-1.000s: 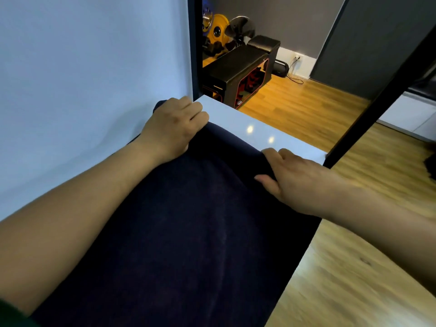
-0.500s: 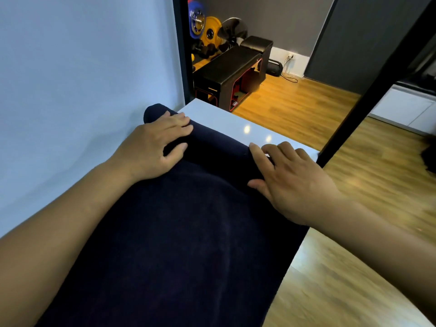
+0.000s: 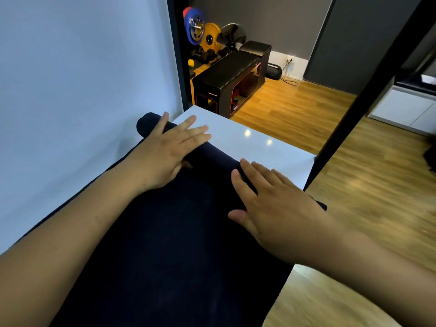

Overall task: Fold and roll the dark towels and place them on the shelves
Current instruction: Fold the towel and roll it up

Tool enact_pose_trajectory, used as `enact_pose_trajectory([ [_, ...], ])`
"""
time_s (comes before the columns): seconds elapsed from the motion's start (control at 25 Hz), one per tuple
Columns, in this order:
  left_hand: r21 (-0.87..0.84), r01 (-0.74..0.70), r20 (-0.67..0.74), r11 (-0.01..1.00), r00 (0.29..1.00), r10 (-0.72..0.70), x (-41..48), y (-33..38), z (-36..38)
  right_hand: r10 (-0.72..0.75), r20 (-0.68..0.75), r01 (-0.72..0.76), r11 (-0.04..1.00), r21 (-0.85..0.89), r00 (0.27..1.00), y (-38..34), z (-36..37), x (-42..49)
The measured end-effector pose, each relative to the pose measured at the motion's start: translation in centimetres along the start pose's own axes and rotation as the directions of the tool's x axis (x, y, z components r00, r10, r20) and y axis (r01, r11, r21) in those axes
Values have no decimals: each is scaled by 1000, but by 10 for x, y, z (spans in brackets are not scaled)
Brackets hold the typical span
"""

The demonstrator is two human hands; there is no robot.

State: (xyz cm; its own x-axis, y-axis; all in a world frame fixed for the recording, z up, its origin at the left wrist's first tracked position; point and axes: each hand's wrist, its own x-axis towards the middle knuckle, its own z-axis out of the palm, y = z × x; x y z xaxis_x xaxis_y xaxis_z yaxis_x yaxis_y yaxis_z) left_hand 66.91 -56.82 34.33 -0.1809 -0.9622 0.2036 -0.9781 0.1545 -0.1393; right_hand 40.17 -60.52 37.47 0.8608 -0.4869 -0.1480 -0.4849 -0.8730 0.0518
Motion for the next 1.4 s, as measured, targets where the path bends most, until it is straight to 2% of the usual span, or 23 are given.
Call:
enact_pose_trajectory([
  [0.12,-93,32,69,995,997,-26,30,1,-10,-26,-69,24,999,-33,997,16,-21,25],
  [0.24,-208,59,-28,976,997,-66,47,4,-4,40,-200,-5,985,172,979,27,-11,38],
  [0.32,-236,64,-111,970,989,-93,50,-1,7,215,-159,-118,876,468,964,42,-2,42],
  [0.36,-242,69,-136,968,985,-105,51,-2,12,300,-81,-204,799,566,950,49,-3,43],
  [0.4,-243,68,-155,968,982,-108,53,-2,17,337,1,-277,773,571,942,53,-5,43],
  [0.44,-240,63,-168,969,980,-106,57,-1,19,334,58,-319,813,488,941,54,-5,44],
  [0.52,-221,43,-159,974,984,-80,61,0,16,271,66,-279,924,260,960,49,-1,47],
  [0.64,-230,31,89,973,996,-10,70,-4,-4,211,2,-211,973,97,977,45,1,52],
  [0.72,-356,78,282,931,959,27,80,-3,-18,199,-38,-199,980,1,979,53,-2,56],
  [0.76,-416,98,304,904,952,36,84,0,-18,193,-59,-195,980,-31,979,55,-2,57],
  [0.8,-433,87,272,897,962,38,85,3,-13,191,-69,-195,979,-54,979,54,-2,57],
  [0.92,-314,-6,49,949,999,23,72,12,13,156,-135,-169,981,-91,978,48,4,57],
  [1.0,-289,-40,-68,957,997,21,60,14,25,110,-247,-144,981,-127,963,46,9,54],
  [1.08,-265,-52,-147,963,989,14,54,14,31,139,-262,-172,980,-105,955,41,11,52],
  [1.24,-217,-80,-180,973,983,41,53,18,32,197,-191,-211,976,-54,961,31,19,47],
  [1.4,-199,-76,-165,977,985,43,40,19,30,165,-173,-170,985,-12,971,13,23,31],
])
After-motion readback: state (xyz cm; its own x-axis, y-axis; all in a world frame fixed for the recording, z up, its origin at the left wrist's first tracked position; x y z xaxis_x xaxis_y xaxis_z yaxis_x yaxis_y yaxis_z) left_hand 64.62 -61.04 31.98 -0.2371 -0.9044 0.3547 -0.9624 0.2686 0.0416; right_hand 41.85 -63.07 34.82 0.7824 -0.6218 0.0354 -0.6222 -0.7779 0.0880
